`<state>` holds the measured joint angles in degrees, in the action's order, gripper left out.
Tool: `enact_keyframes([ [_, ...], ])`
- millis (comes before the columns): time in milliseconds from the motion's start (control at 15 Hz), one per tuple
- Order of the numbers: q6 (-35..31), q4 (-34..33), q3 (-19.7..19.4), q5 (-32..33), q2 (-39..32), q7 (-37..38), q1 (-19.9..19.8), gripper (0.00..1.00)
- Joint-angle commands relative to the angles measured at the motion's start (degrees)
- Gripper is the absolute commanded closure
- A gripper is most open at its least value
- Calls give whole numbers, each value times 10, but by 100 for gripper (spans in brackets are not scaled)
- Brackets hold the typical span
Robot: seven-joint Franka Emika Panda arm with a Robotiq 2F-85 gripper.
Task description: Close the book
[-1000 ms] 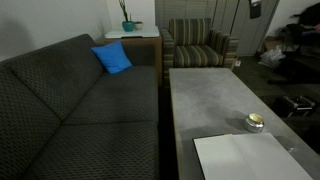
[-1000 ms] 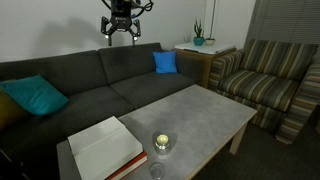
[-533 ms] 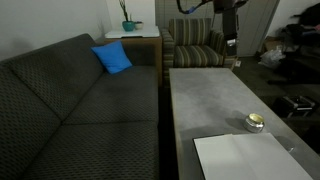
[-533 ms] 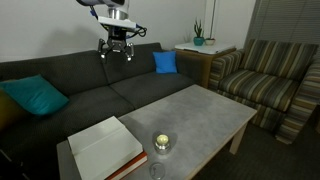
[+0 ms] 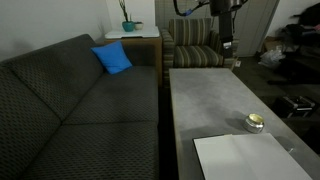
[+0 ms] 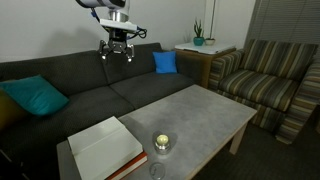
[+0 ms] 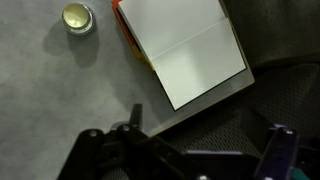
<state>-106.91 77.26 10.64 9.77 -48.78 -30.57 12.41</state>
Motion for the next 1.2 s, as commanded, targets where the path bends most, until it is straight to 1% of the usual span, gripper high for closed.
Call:
enact_keyframes([
  [0,17,-30,1,12,-26,6,8,0],
  [133,15,-51,1,10,-52,9,14,0],
  [333,25,-93,2,-10,-101,40,18,0],
  [667,72,-168,-3,-27,-183,113,32,0],
  [733,82,-185,-1,-32,-201,118,34,0],
  [800,82,-195,10,-33,-215,85,30,0],
  [867,55,-145,2,-23,-179,101,29,0],
  [1000,59,-165,7,-25,-203,97,30,0],
  [1133,60,-174,8,-25,-210,96,31,0],
])
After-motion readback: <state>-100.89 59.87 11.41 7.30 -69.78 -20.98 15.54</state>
